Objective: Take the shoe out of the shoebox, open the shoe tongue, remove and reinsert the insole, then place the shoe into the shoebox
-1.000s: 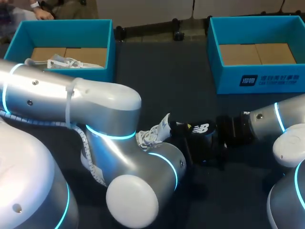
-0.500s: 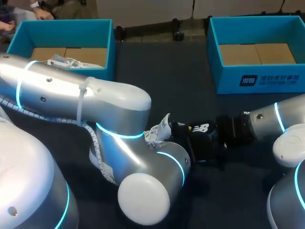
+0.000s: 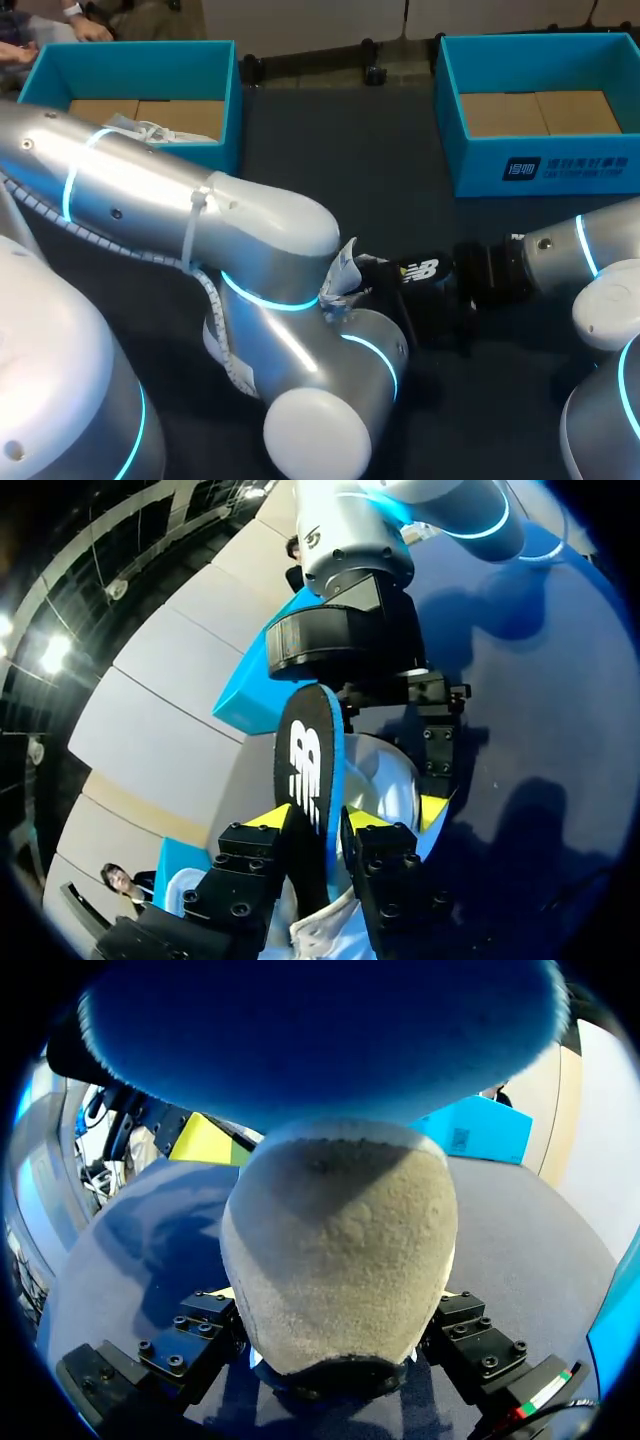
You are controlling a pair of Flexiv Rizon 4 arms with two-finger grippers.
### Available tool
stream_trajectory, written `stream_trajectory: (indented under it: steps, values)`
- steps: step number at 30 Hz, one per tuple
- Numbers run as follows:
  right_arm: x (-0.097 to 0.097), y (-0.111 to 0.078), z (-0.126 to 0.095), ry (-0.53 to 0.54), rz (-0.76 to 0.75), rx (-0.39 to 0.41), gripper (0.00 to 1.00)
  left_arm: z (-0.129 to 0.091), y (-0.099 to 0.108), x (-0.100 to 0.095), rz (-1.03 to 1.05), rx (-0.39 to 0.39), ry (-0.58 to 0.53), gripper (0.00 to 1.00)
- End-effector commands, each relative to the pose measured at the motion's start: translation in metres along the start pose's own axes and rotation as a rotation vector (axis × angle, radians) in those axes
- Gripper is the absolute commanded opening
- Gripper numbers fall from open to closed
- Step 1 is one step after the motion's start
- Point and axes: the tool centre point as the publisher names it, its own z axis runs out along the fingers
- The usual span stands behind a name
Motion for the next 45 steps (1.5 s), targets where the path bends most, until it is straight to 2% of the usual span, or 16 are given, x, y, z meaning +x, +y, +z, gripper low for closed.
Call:
stream_trajectory:
  steps: [1, 5, 10, 14, 27, 29, 34, 35, 36, 37, 45]
  values:
    - [0.001, 0.001, 0.000, -0.001, 0.000, 0.004, 0.00, 0.000, 0.000, 0.012, -0.011, 0.005, -0.073, 0.33]
    - [0.001, 0.001, 0.000, -0.001, 0.000, 0.004, 0.00, 0.001, 0.002, 0.013, -0.026, 0.009, -0.084, 0.35]
    - [0.001, 0.001, 0.000, -0.001, 0.000, 0.004, 0.00, 0.005, 0.004, 0.013, -0.027, 0.013, -0.091, 0.30]
    - [0.001, 0.001, 0.000, -0.001, 0.000, 0.004, 0.00, 0.008, 0.006, 0.012, -0.029, 0.016, -0.091, 0.32]
    - [0.001, 0.001, 0.000, -0.001, 0.000, 0.004, 0.00, 0.016, 0.013, 0.004, -0.045, 0.018, -0.114, 0.28]
    - [0.001, 0.001, 0.000, -0.001, 0.000, 0.004, 0.00, 0.018, 0.014, 0.004, -0.043, 0.017, -0.114, 0.27]
    - [0.001, 0.001, 0.000, -0.001, 0.000, 0.004, 0.00, 0.022, 0.015, 0.005, -0.037, 0.033, -0.125, 0.15]
    - [0.001, 0.001, 0.000, -0.001, 0.000, 0.004, 0.00, 0.022, 0.015, 0.005, -0.036, 0.042, -0.136, 0.07]
    - [0.001, 0.001, 0.000, -0.001, 0.000, 0.004, 0.00, 0.022, 0.015, 0.005, -0.035, 0.045, -0.140, 0.07]
    - [0.001, 0.001, 0.000, -0.001, 0.000, 0.004, 0.00, 0.021, 0.015, 0.005, -0.032, 0.045, -0.145, 0.00]
    - [0.001, 0.001, 0.000, -0.001, 0.000, 0.004, 0.00, 0.013, 0.015, 0.001, -0.035, 0.055, -0.165, 0.00]
